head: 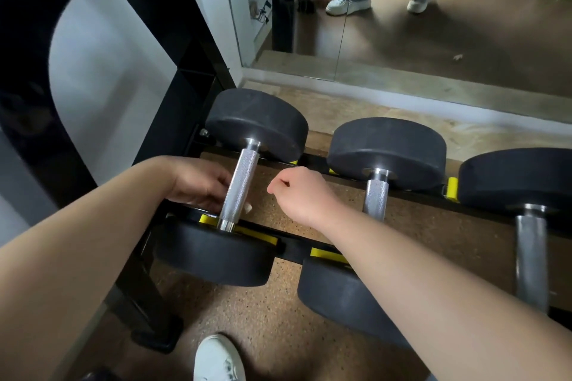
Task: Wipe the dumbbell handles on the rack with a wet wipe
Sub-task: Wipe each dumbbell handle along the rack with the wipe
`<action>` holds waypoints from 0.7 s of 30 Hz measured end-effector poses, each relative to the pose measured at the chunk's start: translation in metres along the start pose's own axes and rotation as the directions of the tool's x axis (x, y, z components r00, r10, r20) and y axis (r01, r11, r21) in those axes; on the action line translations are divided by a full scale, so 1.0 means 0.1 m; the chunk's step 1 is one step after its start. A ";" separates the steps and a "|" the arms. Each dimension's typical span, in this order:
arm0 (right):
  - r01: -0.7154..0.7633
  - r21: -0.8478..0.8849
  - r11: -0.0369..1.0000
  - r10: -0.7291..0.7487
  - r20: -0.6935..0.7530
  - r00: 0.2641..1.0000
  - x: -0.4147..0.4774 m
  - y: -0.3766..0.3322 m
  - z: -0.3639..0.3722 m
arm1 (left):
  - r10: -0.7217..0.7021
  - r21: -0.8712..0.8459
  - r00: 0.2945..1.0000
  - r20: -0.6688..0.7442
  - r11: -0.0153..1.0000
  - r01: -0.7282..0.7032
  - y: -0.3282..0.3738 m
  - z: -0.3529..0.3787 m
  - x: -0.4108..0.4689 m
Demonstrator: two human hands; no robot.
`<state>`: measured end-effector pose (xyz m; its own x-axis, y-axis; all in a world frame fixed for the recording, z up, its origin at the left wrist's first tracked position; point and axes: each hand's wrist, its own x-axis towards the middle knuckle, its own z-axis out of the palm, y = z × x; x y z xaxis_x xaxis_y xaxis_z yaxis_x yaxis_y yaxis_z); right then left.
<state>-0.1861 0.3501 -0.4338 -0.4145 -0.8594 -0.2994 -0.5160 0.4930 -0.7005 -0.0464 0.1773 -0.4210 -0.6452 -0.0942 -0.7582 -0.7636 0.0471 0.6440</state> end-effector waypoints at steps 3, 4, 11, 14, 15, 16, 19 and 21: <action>0.005 -0.002 1.000 -0.005 -0.014 1.000 0.01 -0.01 0.00 | 0.163 -0.100 0.931 -0.326 0.973 -0.206 0.12 -0.02 0.02; 0.007 0.003 1.000 -0.007 -0.023 1.000 0.01 -0.02 0.00 | 0.168 -0.166 0.886 -0.432 0.951 -0.261 0.13 -0.04 0.04; -0.018 0.079 0.997 0.019 -0.015 1.000 -0.04 -0.04 -0.03 | 0.147 0.348 0.921 -0.360 0.937 -0.013 -0.18 0.13 -0.25; -0.026 0.011 1.000 0.025 0.074 0.997 -0.03 -0.05 -0.02 | 0.120 0.341 0.914 -0.387 0.940 0.021 -0.24 0.17 -0.31; -0.026 -0.001 1.000 0.026 0.094 0.995 -0.03 -0.06 -0.01 | 0.142 0.308 0.895 -0.423 0.951 -0.006 -0.22 0.20 -0.29; -0.024 -0.006 1.000 0.025 0.104 0.994 -0.03 -0.06 -0.01 | 0.165 0.260 0.861 -0.481 0.965 -0.040 -0.19 0.20 -0.24; -0.017 0.001 1.000 0.017 0.094 0.995 -0.02 -0.06 -0.01 | 0.224 0.117 0.721 -0.656 0.974 -0.196 -0.10 0.17 -0.09; -0.013 0.008 1.000 0.013 0.102 0.995 -0.02 -0.06 -0.02 | 0.242 0.092 0.665 -0.706 0.963 -0.253 -0.07 0.16 -0.08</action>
<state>-0.1834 0.3493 -0.4281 -0.3421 -0.8625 -0.3730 -0.5044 0.5034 -0.7015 -0.0366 0.1940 -0.4210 -0.5966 -0.7536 -0.2759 -0.5744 0.1609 0.8026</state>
